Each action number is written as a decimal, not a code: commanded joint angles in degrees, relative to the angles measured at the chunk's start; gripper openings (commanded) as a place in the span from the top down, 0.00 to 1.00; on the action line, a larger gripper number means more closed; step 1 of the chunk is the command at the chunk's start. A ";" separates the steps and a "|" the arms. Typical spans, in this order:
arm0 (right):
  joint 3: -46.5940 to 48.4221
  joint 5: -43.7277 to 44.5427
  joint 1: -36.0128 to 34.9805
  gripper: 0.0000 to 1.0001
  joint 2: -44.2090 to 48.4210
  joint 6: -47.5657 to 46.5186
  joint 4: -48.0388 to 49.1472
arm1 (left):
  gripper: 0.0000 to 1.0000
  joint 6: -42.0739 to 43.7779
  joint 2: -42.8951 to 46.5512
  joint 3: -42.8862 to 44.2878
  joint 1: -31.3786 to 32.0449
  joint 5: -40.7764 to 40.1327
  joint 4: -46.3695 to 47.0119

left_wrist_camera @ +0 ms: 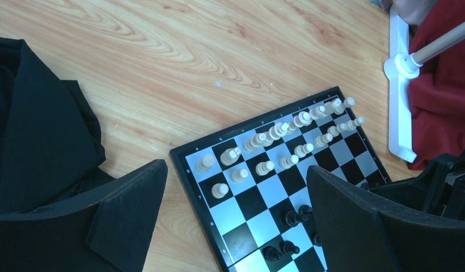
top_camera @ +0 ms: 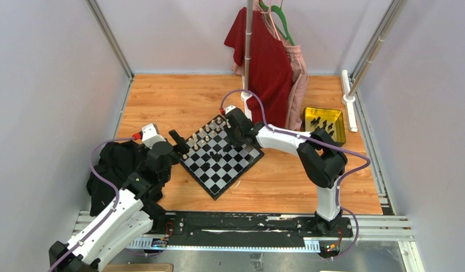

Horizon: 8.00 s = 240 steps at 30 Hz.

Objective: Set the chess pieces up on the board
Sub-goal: Pick up the chess piece from the chessboard, then place the chess piece on the chessboard, then pick up the chess piece from the chessboard, then place the chess piece on the chessboard.

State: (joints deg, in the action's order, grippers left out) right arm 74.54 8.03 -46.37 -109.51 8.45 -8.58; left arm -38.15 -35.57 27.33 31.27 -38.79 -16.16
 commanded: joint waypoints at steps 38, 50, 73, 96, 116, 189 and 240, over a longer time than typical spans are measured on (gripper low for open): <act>5.62 -4.66 1.99 0.71 -3.13 -1.46 -2.36 | 0.00 -0.96 0.38 -1.49 0.37 -1.37 1.75; 4.00 -4.34 2.00 0.77 -2.82 -0.79 -2.54 | 0.00 -1.67 0.63 -1.76 0.37 -0.94 1.49; -3.79 0.86 2.00 1.00 7.56 0.03 -3.91 | 0.00 -1.51 1.28 -1.59 0.37 -1.47 0.62; -12.40 2.39 2.68 0.98 11.02 1.51 -1.46 | 0.00 -1.72 1.21 -2.26 0.37 -1.29 0.55; -12.65 -0.38 4.09 0.90 9.01 1.01 1.69 | 0.00 -2.36 0.36 -3.25 0.37 -1.03 1.40; 6.43 -14.45 0.75 0.68 -3.74 -7.69 -2.98 | 0.00 -1.56 2.00 -3.66 0.37 -2.00 1.00; -14.12 -6.23 -0.74 0.99 12.00 -4.75 1.55 | 0.00 -2.28 2.13 -5.10 0.37 -1.56 0.61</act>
State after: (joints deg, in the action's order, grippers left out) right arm 61.08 -0.99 -46.37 -98.80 3.29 -7.46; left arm -39.59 -33.23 22.76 31.27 -39.20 -16.40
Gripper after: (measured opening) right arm 0.101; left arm 0.997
